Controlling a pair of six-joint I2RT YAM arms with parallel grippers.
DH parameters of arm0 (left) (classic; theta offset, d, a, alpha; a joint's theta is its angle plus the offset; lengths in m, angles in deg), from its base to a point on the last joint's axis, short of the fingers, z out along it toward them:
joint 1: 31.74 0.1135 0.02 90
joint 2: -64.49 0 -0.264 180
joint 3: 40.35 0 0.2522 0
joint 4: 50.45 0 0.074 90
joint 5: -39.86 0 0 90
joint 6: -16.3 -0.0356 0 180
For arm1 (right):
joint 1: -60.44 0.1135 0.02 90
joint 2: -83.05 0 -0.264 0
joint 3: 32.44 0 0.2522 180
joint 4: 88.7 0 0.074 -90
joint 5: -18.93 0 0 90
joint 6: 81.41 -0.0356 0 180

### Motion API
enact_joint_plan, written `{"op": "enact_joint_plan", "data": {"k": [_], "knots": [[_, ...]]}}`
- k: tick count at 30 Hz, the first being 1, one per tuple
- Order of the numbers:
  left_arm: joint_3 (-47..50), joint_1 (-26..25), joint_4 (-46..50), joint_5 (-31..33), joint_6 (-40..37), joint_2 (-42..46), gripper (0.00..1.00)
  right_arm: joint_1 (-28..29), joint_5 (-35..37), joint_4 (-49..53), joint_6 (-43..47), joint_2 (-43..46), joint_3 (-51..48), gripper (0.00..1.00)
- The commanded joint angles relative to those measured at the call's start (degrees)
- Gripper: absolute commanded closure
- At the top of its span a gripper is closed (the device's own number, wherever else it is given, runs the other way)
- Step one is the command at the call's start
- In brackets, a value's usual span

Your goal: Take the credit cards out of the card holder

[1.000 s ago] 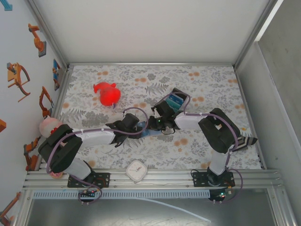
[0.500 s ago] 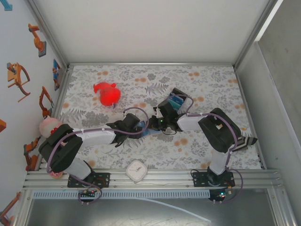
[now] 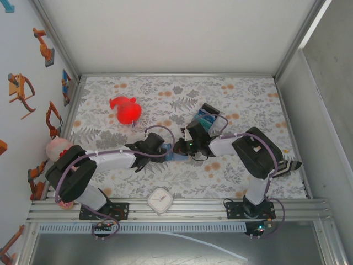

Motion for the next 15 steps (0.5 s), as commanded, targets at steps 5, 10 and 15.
{"op": "enact_joint_plan", "data": {"k": [5, 10, 15], "knots": [[-0.79, -0.49, 2.85, 0.06, 0.46, -0.84, 0.03, -0.12, 0.59, -2.76, -0.64, 2.57, -2.95, 1.00], [-0.92, -0.49, 3.42, 0.67, 0.46, -1.28, 0.03, -0.69, 1.42, -4.03, -1.22, 3.64, -3.85, 1.00], [-0.89, -0.46, 3.64, 0.85, 0.44, -1.22, 0.03, -1.09, 1.70, -4.15, -1.40, 4.11, -4.16, 1.00]]}}
